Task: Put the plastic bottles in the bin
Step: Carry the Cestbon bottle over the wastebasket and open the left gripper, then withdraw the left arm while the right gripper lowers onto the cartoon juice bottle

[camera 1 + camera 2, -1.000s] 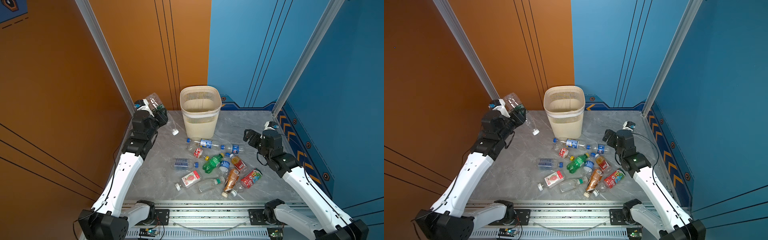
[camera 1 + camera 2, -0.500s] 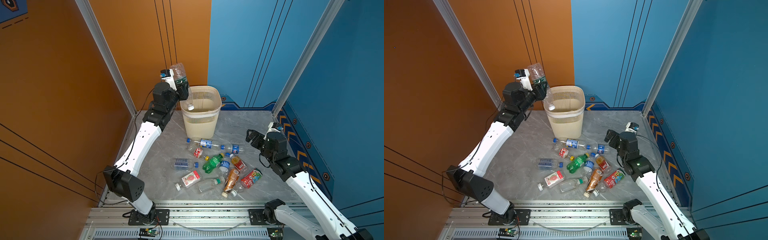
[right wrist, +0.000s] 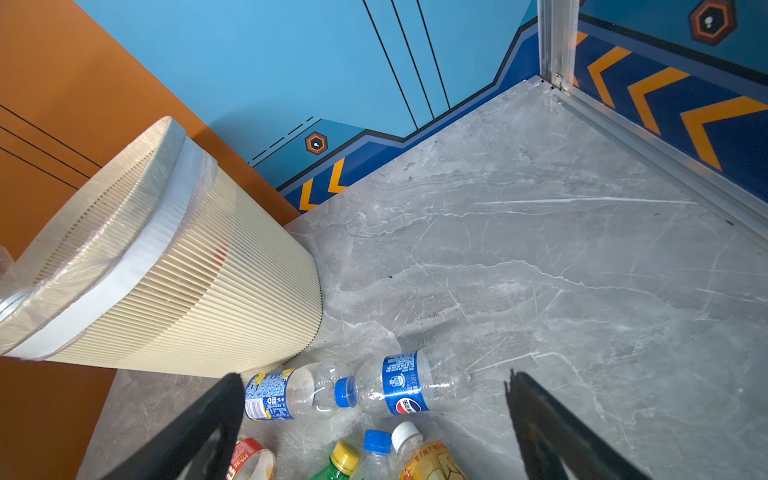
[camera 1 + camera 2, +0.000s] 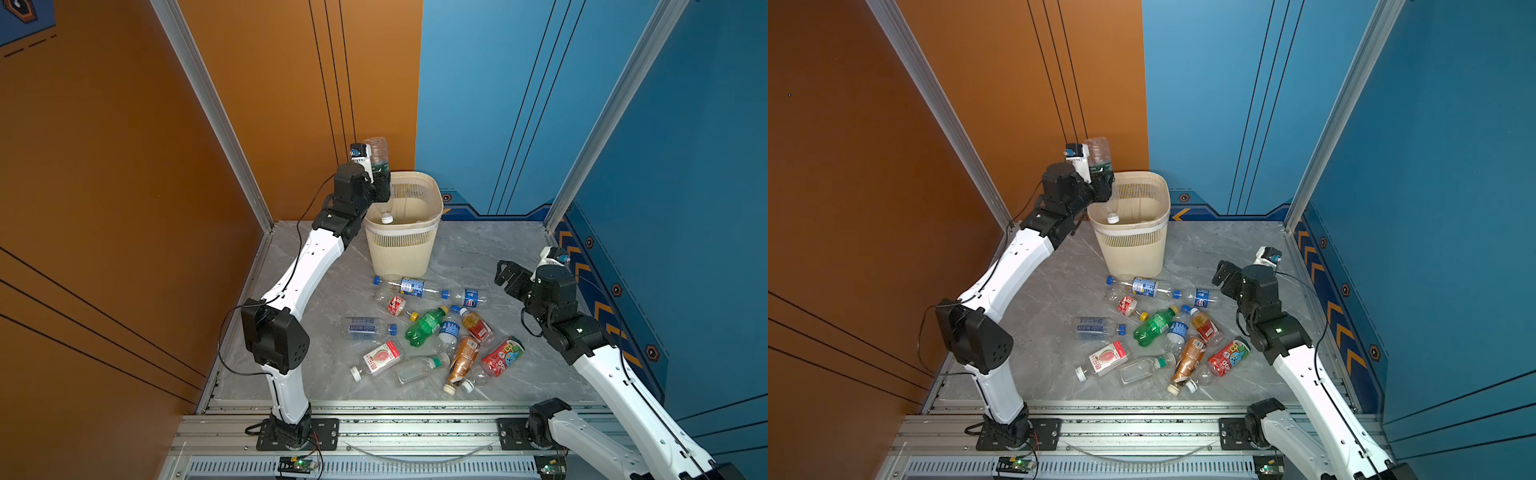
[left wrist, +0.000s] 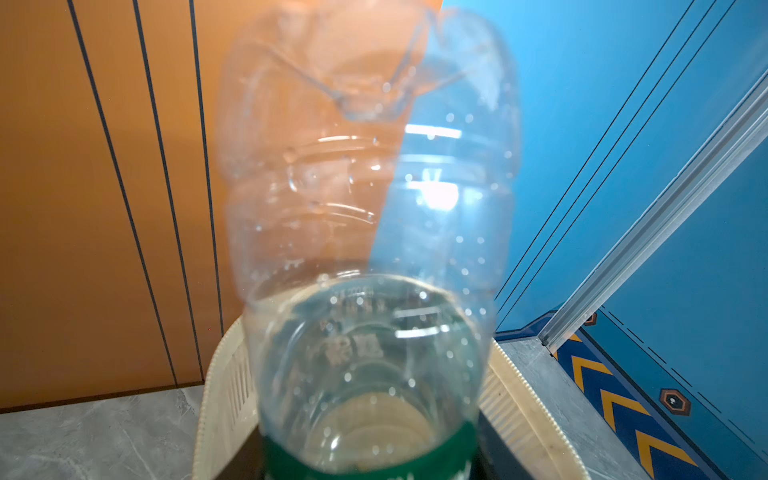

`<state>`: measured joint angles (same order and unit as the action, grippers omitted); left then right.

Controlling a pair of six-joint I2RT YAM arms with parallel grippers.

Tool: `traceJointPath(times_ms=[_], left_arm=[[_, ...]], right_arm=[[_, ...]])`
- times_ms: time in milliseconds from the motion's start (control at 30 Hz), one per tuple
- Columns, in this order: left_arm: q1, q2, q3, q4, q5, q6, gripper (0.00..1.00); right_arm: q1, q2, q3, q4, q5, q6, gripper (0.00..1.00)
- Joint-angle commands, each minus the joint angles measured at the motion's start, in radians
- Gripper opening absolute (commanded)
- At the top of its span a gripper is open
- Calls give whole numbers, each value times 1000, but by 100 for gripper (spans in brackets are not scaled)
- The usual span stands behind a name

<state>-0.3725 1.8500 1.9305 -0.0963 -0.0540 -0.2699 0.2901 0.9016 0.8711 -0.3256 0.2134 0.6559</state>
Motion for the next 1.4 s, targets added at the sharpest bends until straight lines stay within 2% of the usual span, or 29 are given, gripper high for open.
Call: traceJointPath(times_ms=[0,33,133,333,533,633,800,867,1000,1133,1367], left_arm=[[-2,-9,-6,3,-17,20,54],[-2,-13,-10,-1,-16,18,59],[-2,-42,-44,-8,-20,10,97],[1,-168,-198,38,-53,-8,98],[13,-361,-414,49,-81,-48,98],[22,-485,-596,45,-95,-124,98],[41,-694,-987,-19,-90,-269,98],[61,-766,-1081,-55,-83,-297,98],[124,-870,-1154,-85,-65,-323,98],[156,-894,-1182,-123,-58,-344,98],[191,-887,-1227,-63,-14,-368,98]], right_arm=[[-8,-1,-9,-22,0,10,99],[-9,0,-9,-20,0,11,99],[-11,2,-9,-24,-5,16,100],[-13,1,-5,-63,-11,26,99],[-16,-12,-11,-132,-25,49,99],[-17,-24,-24,-180,-34,68,99],[-15,-52,-69,-251,-64,121,100],[-16,-56,-82,-281,-80,141,100],[-11,-59,-95,-407,-109,201,100],[12,-94,-133,-539,-136,271,97],[127,-216,-225,-658,-137,435,82]])
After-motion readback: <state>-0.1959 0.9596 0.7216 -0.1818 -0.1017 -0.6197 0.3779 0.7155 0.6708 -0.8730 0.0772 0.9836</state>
